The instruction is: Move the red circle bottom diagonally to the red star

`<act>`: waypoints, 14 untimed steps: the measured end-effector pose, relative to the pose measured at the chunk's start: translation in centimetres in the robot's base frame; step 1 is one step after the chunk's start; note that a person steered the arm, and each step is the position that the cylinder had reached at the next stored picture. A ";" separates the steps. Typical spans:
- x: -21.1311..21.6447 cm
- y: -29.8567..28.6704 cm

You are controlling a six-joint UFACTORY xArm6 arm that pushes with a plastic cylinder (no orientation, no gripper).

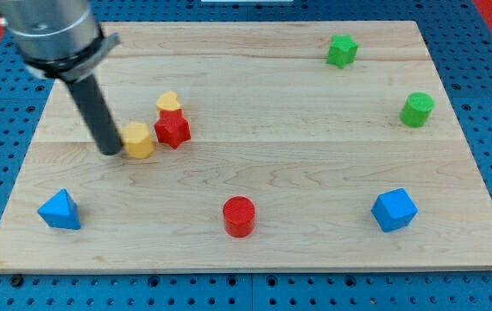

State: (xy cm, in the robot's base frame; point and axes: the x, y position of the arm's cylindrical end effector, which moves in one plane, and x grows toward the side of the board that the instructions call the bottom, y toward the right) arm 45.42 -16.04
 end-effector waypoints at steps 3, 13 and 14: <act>11.9 5.3; 12.1 14.3; 8.4 14.7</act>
State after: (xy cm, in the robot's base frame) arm 53.77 -1.33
